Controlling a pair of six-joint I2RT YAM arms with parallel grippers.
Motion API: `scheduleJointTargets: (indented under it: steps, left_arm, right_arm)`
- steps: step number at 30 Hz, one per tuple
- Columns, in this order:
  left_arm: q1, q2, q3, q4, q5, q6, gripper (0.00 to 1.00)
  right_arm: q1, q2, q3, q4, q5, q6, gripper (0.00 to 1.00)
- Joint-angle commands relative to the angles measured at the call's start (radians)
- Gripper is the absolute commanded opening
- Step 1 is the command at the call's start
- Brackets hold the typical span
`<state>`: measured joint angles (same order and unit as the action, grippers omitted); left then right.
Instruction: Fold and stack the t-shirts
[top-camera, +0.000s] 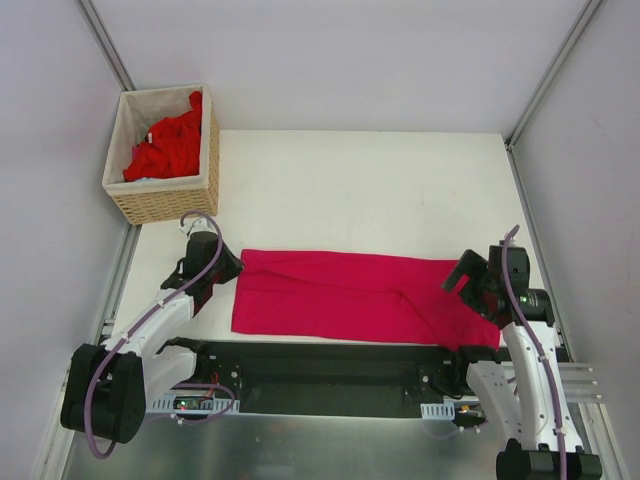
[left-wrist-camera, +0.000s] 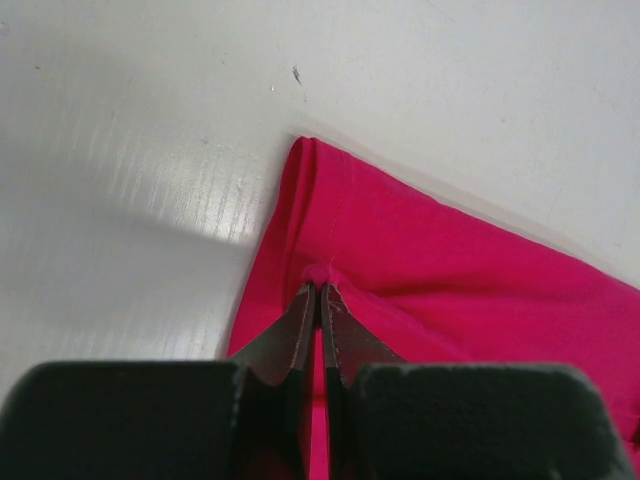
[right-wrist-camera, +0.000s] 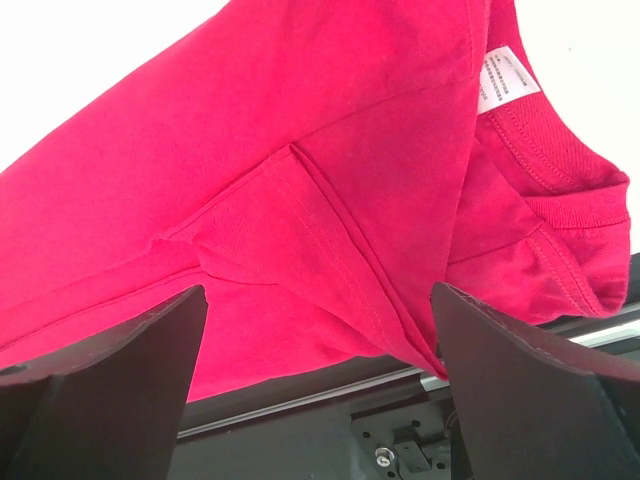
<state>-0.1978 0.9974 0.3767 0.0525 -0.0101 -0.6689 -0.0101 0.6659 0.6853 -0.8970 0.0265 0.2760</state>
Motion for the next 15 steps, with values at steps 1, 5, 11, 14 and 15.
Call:
scheduleJointTargets:
  steps: [1, 5, 11, 14, 15]
  left_arm:
    - [-0.009, 0.004, -0.010, -0.011, -0.034, -0.005, 0.00]
    - [-0.009, 0.015, -0.009, -0.010, -0.047, -0.012, 0.00]
    - [-0.011, 0.004, 0.005, -0.020, -0.024, -0.012, 0.99]
    - [-0.012, -0.045, 0.004, -0.032, -0.004, -0.012, 0.99]
    - [-0.012, -0.058, 0.002, -0.037, 0.002, -0.011, 0.99]
  right_arm:
    - [0.006, 0.001, 0.036, 0.006, 0.024, -0.004, 0.99]
    - [0.007, 0.061, 0.008, 0.090, 0.004, -0.003, 0.98]
    - [0.027, 0.153, -0.029, 0.176, -0.016, 0.015, 0.98]
    - [0.038, 0.159, -0.027, 0.184, -0.014, 0.011, 0.98]
    - [0.041, 0.164, -0.027, 0.185, -0.014, 0.011, 0.98]
